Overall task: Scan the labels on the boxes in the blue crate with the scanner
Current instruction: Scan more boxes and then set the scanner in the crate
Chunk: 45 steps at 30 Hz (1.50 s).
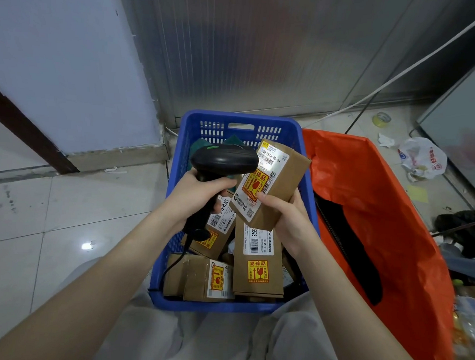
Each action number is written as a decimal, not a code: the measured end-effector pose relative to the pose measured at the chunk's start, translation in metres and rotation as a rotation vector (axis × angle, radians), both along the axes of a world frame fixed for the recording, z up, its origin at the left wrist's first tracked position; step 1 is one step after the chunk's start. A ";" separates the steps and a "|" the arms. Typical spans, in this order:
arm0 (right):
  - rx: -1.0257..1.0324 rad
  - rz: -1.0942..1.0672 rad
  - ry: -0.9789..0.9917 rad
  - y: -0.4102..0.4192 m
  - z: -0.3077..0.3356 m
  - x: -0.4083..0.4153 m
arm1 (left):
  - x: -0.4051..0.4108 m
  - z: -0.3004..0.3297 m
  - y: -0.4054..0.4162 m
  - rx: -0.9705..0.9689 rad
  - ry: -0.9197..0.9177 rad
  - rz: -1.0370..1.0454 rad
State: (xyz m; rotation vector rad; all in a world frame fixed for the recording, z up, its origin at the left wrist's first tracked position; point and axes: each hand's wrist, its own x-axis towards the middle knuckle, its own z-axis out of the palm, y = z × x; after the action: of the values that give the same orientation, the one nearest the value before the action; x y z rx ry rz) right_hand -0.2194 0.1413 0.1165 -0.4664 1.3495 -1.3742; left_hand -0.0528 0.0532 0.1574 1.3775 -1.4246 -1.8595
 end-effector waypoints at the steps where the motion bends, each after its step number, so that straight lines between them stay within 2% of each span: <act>1: -0.001 0.000 -0.004 0.000 0.000 0.000 | 0.000 0.000 0.000 -0.008 -0.005 0.001; 19: 0.016 -0.001 -0.034 0.001 0.000 -0.001 | -0.001 -0.001 0.001 -0.047 -0.005 0.013; 30: 0.033 0.006 -0.024 0.001 -0.001 -0.001 | 0.004 -0.002 -0.002 -0.018 0.070 0.035; 39: 0.102 -0.057 -0.148 -0.001 0.000 0.005 | 0.010 -0.012 -0.007 0.102 0.087 0.104; 45: 0.126 -0.049 -0.125 -0.006 -0.005 0.011 | 0.017 -0.024 -0.010 0.157 0.107 0.132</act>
State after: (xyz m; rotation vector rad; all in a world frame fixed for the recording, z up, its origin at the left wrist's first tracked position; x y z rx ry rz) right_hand -0.2086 0.1354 0.1110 -0.2601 1.3426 -1.3269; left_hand -0.0363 0.0437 0.1334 1.3858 -1.1294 -1.9611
